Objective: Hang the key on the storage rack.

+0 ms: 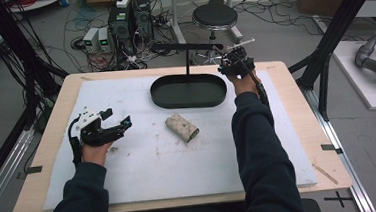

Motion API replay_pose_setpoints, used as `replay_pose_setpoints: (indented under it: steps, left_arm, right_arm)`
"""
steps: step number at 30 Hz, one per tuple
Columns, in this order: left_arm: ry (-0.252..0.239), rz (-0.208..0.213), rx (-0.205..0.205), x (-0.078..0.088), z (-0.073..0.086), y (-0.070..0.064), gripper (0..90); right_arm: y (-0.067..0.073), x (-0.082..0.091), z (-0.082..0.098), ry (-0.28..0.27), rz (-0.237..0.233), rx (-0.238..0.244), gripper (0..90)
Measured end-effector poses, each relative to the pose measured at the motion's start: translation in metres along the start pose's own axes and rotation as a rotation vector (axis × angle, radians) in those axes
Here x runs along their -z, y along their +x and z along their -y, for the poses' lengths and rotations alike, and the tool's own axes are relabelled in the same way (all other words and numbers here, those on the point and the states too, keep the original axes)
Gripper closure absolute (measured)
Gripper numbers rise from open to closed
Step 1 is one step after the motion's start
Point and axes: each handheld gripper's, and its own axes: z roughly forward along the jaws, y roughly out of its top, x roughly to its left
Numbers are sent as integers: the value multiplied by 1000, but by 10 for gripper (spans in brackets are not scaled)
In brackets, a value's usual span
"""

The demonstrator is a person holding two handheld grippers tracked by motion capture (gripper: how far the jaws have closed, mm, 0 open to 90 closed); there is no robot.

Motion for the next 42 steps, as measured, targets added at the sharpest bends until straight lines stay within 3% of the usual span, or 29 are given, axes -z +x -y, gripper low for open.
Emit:
replay_pose_setpoints:
  steps: [7, 13, 17, 19, 21, 22, 23, 29, 31, 32, 34, 37, 42]
  left_arm:
    - [-4, -2, 6, 0, 0, 0, 199]
    - [-6, -3, 4, 0, 0, 0, 199]
    - [-9, 0, 6, 0, 0, 0, 199]
    - [-16, 12, 11, 0, 0, 0, 199]
    - [-22, 16, 8, 1, 0, 0, 199]
    - [-28, 17, 13, 1, 0, 0, 199]
    - [-30, 20, 13, 1, 0, 0, 199]
    - [-26, 50, 26, 0, 0, 0, 197]
    - [-28, 49, 22, 0, 0, -1, 197]
    - [-27, 47, 20, 0, 0, 0, 197]
    - [-25, 46, 22, 0, 0, 0, 197]
    - [-27, 43, 21, -1, 0, 0, 197]
    - [-14, 39, 9, 0, 0, -1, 197]
  right_arm:
    - [6, -13, 5, 35, 6, -25, 479]
    - [8, 1, -1, -32, -1, 14, 463]
    - [2, 15, -2, -52, -12, 53, 433]
    - [-2, 23, -3, -60, -48, 71, 387]
    - [-6, 34, -1, -72, -52, 107, 388]
    - [-10, 39, 0, -80, -72, 100, 370]
    - [-17, 50, 2, -87, -120, 62, 309]
    - [-29, 79, 11, -83, -169, 61, 196]
    - [-32, 90, 20, -110, -174, 72, 196]
    - [-33, 95, 27, -136, -184, 104, 196]
    - [-36, 103, 42, -137, -175, 133, 196]
    - [-40, 113, 70, -160, -168, 116, 196]
    - [-36, 111, 114, -174, -190, 94, 196]
